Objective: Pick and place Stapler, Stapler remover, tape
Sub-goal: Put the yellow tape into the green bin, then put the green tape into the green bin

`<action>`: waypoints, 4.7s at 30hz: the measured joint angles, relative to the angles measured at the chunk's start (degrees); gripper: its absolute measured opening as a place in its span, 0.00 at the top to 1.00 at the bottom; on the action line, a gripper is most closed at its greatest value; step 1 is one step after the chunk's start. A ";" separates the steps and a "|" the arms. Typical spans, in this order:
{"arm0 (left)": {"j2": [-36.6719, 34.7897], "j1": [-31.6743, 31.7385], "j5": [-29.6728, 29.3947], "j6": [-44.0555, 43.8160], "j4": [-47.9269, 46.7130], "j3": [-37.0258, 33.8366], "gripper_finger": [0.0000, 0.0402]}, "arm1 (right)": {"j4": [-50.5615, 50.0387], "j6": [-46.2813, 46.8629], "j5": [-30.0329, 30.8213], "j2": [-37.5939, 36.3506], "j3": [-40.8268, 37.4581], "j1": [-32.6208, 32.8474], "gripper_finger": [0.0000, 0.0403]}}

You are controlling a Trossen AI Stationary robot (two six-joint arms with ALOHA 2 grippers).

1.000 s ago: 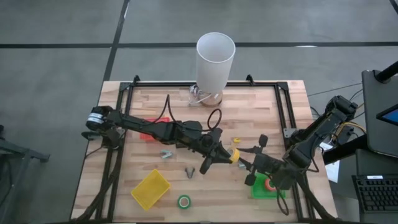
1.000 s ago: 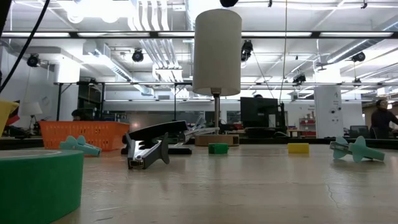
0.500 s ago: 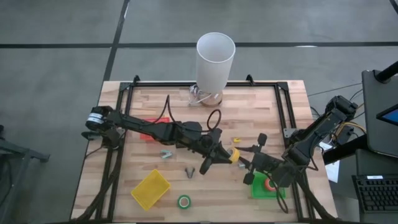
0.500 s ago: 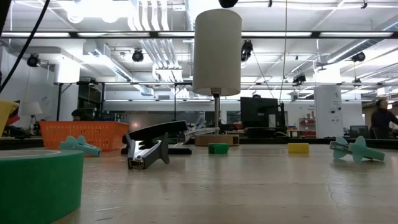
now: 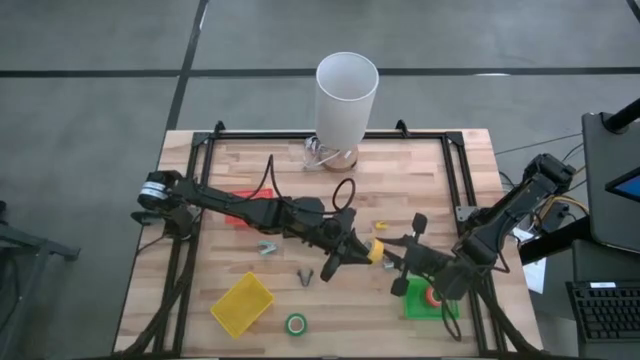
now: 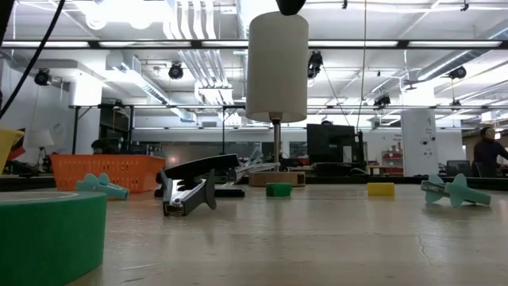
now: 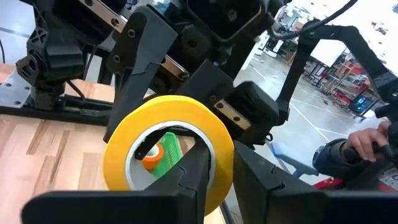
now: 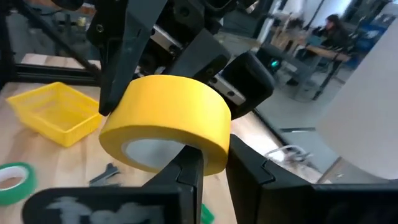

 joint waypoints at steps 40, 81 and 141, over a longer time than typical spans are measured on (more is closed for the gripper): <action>-0.33 -0.70 -0.86 0.75 0.71 -6.95 0.50 | -50.00 52.63 -65.34 13.32 6.73 0.07 0.89; -0.33 -0.88 2.48 -1.44 -2.34 -6.91 0.50 | -55.31 50.08 -62.67 19.20 11.99 0.06 0.71; 5.19 -27.19 -18.22 -12.23 -16.79 -22.44 0.52 | -53.08 43.38 -32.24 19.10 16.24 3.82 0.85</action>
